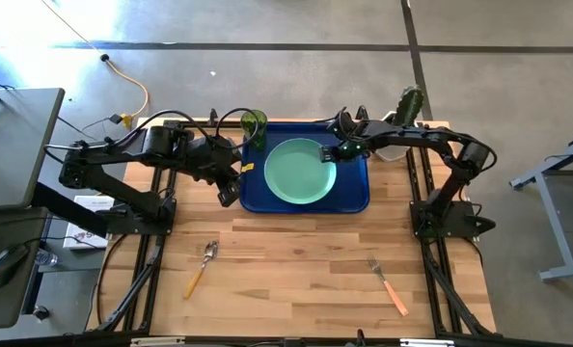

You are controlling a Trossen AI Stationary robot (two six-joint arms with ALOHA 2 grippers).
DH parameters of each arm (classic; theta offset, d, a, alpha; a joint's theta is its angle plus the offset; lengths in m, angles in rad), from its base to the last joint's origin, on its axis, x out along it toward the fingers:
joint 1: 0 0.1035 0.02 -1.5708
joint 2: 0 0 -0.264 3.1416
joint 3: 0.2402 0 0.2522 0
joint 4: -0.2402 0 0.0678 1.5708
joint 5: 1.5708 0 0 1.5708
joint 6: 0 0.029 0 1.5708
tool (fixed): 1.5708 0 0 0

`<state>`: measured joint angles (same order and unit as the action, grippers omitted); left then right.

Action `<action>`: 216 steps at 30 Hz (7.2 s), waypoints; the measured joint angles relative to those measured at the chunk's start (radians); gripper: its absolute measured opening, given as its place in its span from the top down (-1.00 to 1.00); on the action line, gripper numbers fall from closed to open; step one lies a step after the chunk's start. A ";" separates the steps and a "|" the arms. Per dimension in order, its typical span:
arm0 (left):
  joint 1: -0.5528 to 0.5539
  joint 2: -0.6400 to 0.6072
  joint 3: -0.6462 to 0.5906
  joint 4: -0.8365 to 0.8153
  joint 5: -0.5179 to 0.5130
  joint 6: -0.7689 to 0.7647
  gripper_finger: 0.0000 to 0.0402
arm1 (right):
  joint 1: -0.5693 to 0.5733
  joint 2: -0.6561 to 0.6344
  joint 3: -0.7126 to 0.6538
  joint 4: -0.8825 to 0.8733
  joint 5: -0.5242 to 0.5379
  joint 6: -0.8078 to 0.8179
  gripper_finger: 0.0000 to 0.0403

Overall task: Pick and place plate/cup/fork/spoon on tray
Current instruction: Put the yellow spoon on the blue serving tray

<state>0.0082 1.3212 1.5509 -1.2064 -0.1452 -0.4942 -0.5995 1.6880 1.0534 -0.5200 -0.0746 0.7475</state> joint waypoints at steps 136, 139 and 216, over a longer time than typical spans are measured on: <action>-0.802 0.222 -0.837 0.529 0.186 -1.578 0.81 | 0.517 -0.270 0.000 -0.014 0.071 0.151 0.58; -0.802 0.222 -0.829 0.527 0.186 -1.572 0.81 | 0.517 -0.270 0.000 -0.014 0.071 0.151 0.58; -0.335 0.526 -0.072 0.575 -0.017 -0.959 0.79 | 0.436 -0.568 0.000 -0.301 0.190 0.030 0.58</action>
<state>-0.3271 1.8469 1.4792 -0.6317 -0.1625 -1.4528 -0.1638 1.1202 1.0534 -0.8214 0.1154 0.7775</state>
